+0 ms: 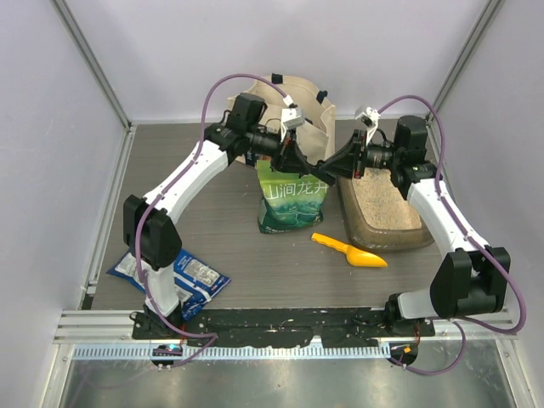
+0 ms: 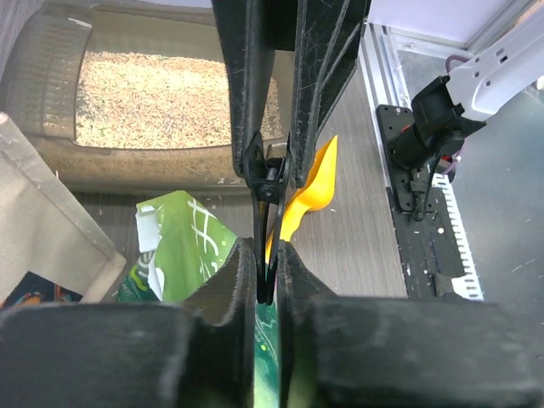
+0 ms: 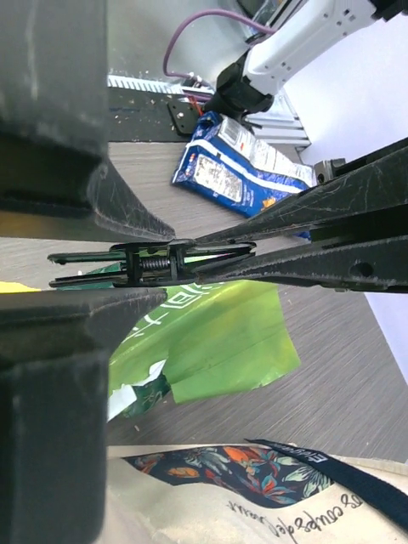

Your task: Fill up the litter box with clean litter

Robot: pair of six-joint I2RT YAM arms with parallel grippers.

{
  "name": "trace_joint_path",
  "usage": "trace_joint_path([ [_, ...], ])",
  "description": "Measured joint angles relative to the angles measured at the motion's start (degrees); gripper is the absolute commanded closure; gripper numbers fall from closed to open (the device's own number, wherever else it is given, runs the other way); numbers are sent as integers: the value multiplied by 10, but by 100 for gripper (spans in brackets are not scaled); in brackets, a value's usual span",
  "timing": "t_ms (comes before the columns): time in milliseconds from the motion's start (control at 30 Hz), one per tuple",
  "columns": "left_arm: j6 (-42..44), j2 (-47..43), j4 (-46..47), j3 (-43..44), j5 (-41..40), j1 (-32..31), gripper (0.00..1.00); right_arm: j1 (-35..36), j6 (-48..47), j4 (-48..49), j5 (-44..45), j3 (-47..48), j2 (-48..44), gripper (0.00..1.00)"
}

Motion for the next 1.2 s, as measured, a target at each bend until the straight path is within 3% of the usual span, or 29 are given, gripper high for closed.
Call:
trace_joint_path([
  [33,-1,0,0,0,2,0,61,0,3,7,-5,0,2,97],
  [67,-5,0,0,0,2,1,50,0,7,14,-9,0,5,99],
  [167,-16,1,5,0,-10,3,40,1,26,25,-12,0,9,98],
  [367,-26,1,22,-2,-39,3,36,1,54,29,-15,3,19,98],
  [500,-30,-3,49,-23,-74,9,38,-12,47,0,-1,20,23,99],
  [667,-1,-15,56,-47,-98,38,51,-42,-137,-178,43,118,44,98],
  [967,89,-10,4,-40,-77,24,51,-43,-484,-483,81,263,163,99],
  [1200,142,-2,-12,-49,-80,5,49,-43,-667,-661,89,344,252,99],
])
